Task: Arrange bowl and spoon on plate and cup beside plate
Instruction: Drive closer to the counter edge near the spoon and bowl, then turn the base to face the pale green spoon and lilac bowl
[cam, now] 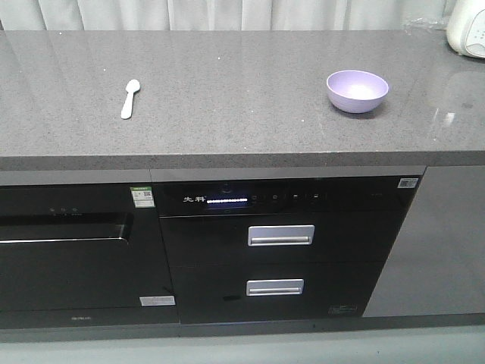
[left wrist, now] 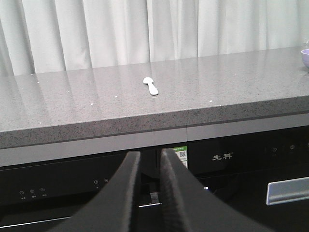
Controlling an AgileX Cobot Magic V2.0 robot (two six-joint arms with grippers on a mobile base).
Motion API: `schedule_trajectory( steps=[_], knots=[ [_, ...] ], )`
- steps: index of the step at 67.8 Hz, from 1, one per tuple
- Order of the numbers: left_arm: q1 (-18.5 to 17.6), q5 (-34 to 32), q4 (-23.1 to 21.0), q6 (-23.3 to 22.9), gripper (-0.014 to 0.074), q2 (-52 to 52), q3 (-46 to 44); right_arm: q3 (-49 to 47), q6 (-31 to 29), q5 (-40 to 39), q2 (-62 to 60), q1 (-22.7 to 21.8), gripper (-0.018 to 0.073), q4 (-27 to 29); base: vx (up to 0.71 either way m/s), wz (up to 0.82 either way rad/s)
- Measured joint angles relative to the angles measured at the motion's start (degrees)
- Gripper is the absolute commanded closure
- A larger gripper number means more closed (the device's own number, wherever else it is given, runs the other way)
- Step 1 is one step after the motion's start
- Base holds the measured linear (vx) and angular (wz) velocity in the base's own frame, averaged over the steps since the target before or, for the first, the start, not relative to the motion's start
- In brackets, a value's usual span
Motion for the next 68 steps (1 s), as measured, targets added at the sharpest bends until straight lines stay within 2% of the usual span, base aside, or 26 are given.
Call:
schedule_trajectory(
  steps=[68],
  knots=[
    [0.00, 0.00, 0.00, 0.00, 0.0485, 0.00, 0.00, 0.00, 0.00, 0.00, 0.00, 0.00, 0.0562, 0.00, 0.07, -0.02]
  ],
)
